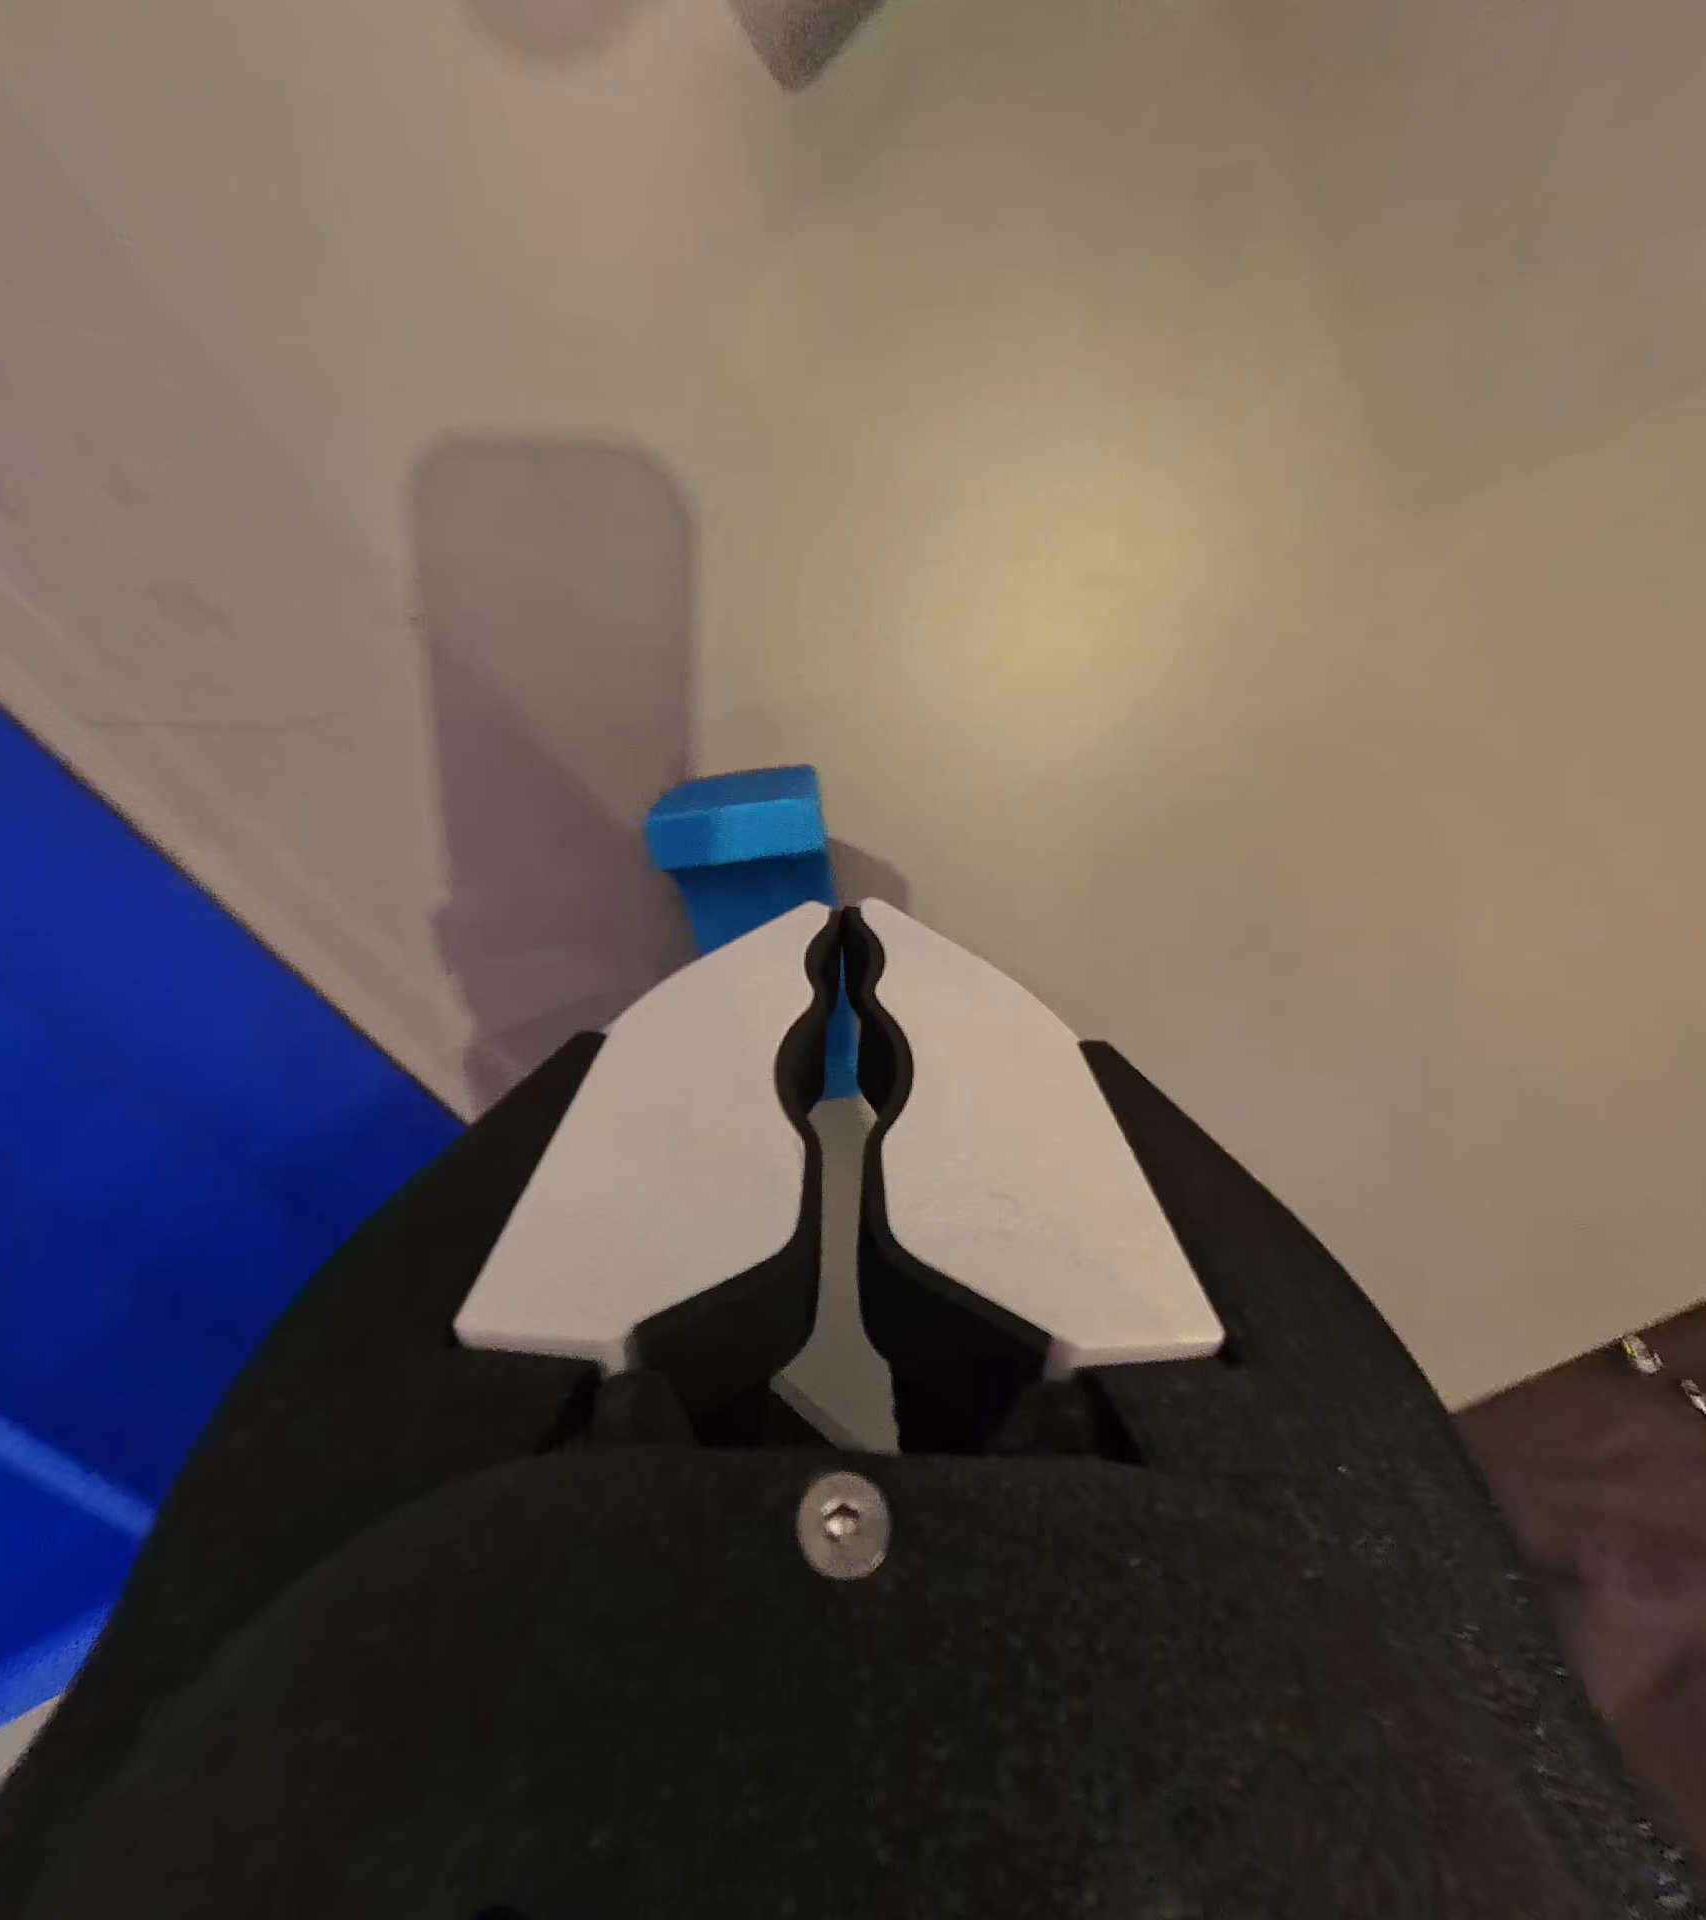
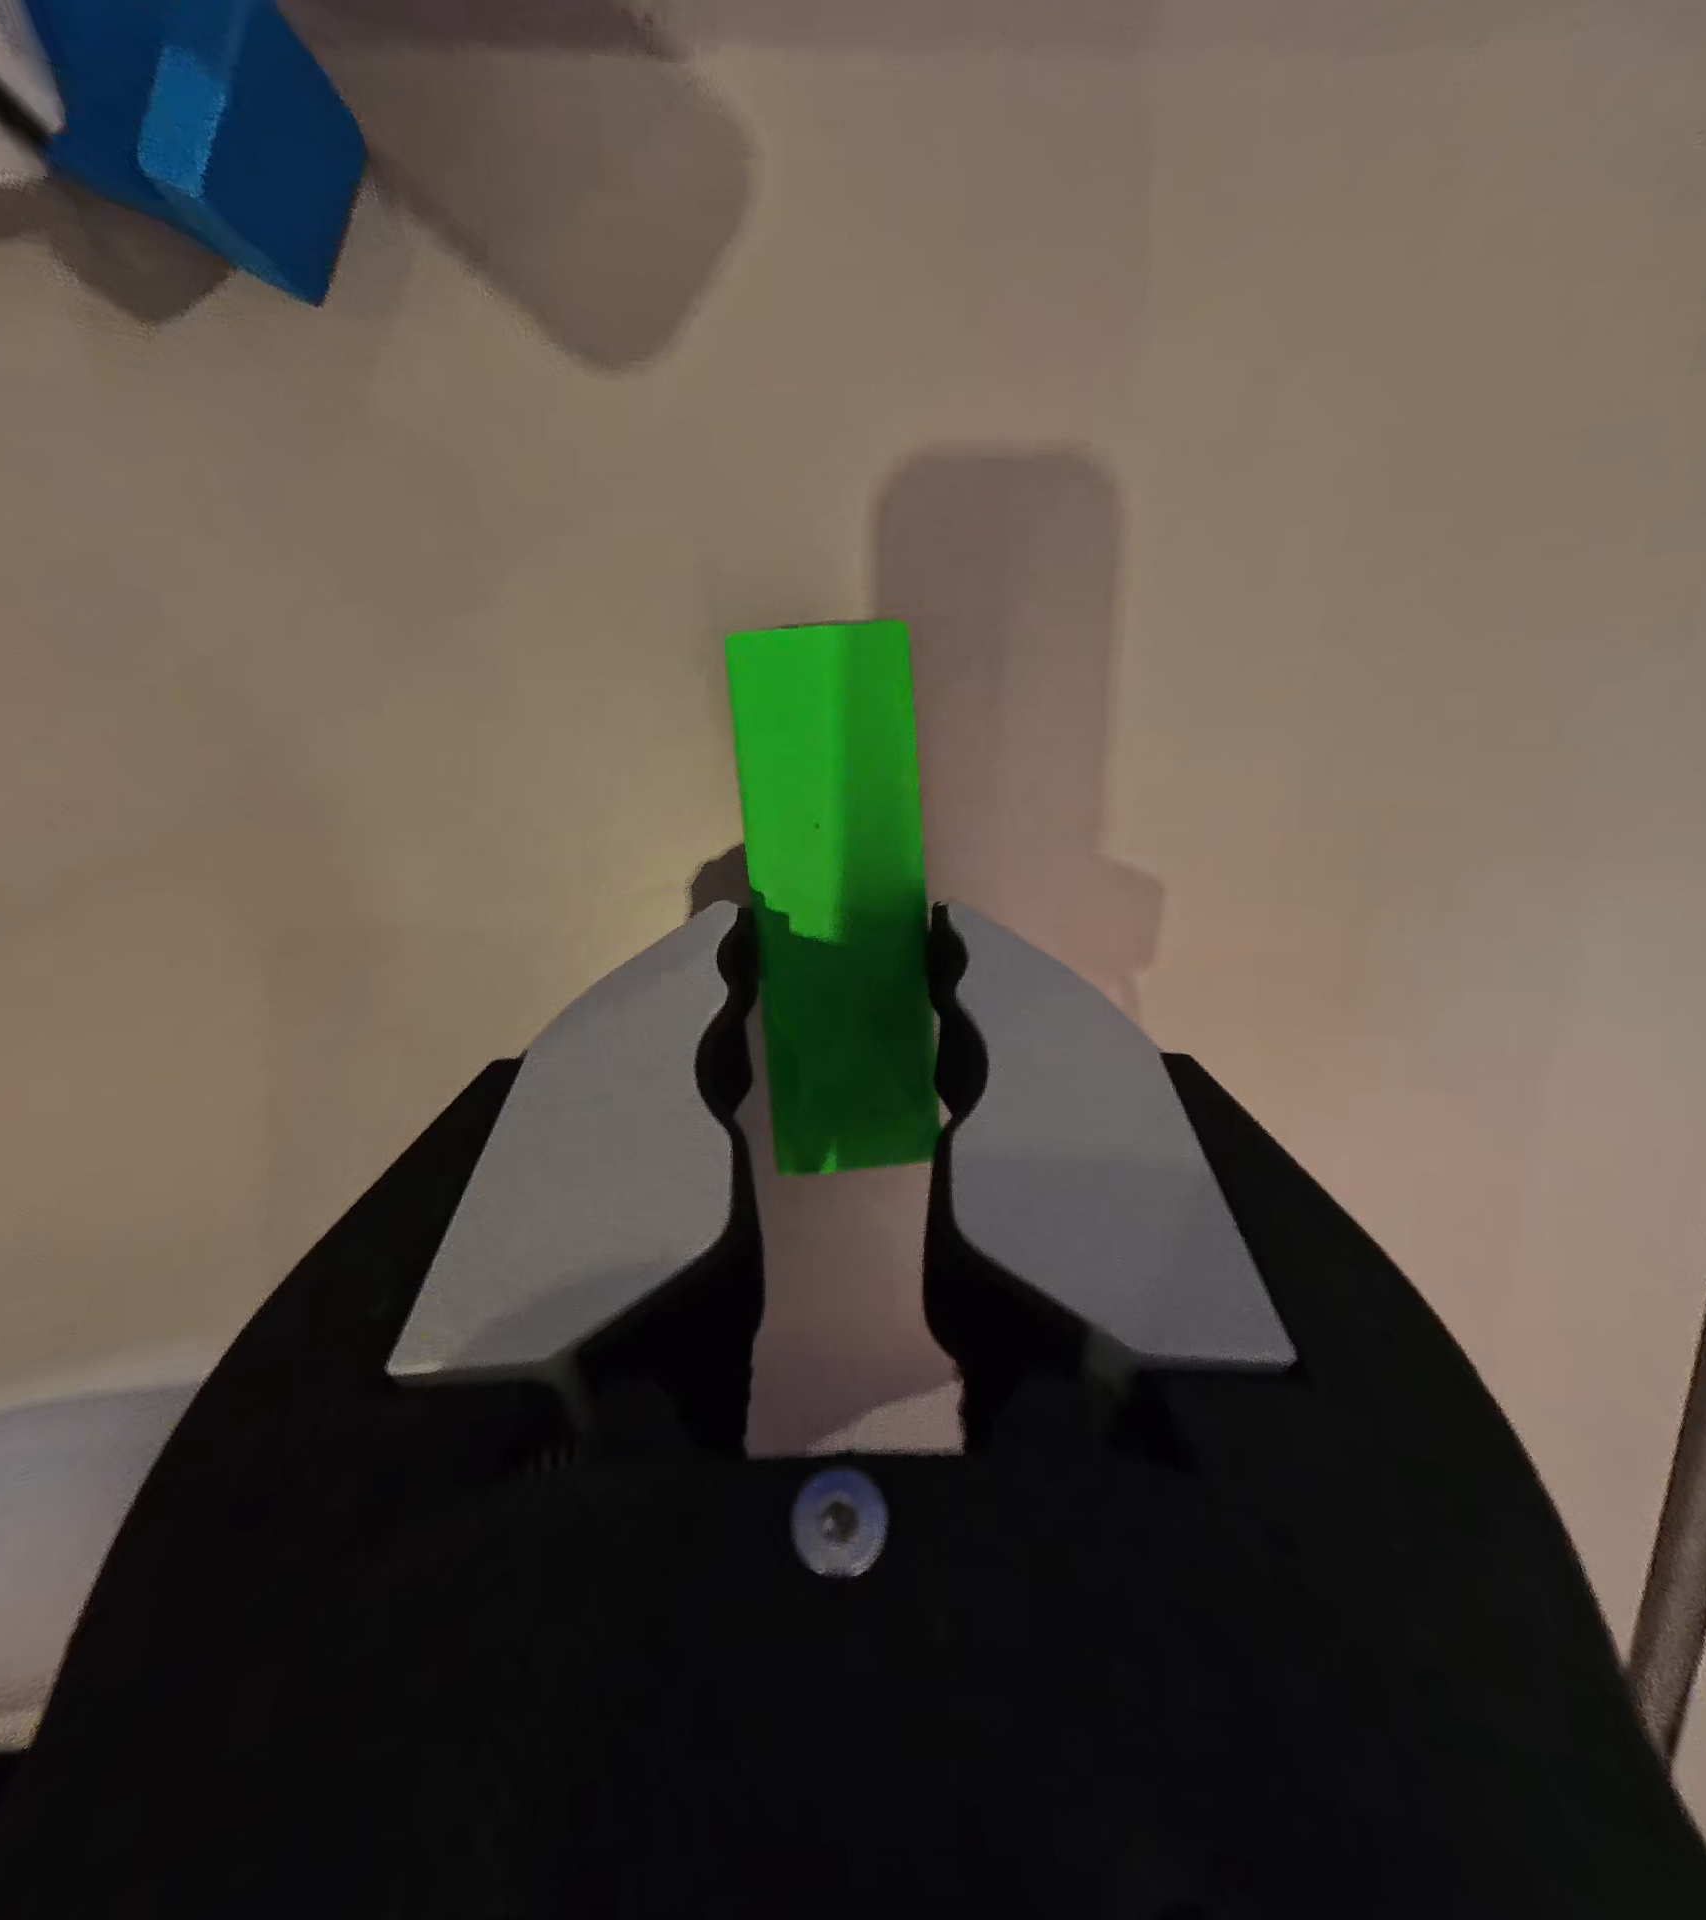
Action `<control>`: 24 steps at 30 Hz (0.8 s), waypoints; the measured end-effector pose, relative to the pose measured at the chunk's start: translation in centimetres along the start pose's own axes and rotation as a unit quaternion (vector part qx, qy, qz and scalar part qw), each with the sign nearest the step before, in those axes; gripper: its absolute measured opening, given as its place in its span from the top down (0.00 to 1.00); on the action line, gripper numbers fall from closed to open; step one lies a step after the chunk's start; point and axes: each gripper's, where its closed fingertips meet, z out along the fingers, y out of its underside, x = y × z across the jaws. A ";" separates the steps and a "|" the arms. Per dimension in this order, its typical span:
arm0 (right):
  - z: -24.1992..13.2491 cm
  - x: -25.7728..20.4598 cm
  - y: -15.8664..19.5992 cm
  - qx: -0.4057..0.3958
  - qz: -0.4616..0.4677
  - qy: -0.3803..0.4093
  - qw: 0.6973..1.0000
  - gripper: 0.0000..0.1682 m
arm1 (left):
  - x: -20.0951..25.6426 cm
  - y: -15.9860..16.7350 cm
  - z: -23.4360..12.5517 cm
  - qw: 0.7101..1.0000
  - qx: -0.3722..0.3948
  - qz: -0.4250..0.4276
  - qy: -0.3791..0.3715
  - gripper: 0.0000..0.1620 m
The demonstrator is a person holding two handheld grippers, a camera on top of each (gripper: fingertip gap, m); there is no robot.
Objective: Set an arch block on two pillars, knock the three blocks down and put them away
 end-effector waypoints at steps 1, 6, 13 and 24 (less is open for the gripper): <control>-0.3 0.0 0.0 0.000 -0.003 0.004 1.000 0.80 | -0.5 -0.2 -0.3 1.000 0.014 -0.006 -0.011 0.98; -1.7 -0.2 0.1 -0.002 -0.023 0.022 0.999 0.80 | -2.3 1.7 0.3 0.998 -0.036 -0.021 -0.047 0.57; -6.6 -0.3 0.9 0.016 -0.026 0.054 0.998 0.80 | -1.3 2.1 2.5 0.997 -0.074 -0.010 -0.015 0.79; -18.6 1.9 14.9 0.046 0.190 0.200 0.960 0.80 | -0.7 1.7 0.9 0.999 -0.050 0.015 -0.012 0.80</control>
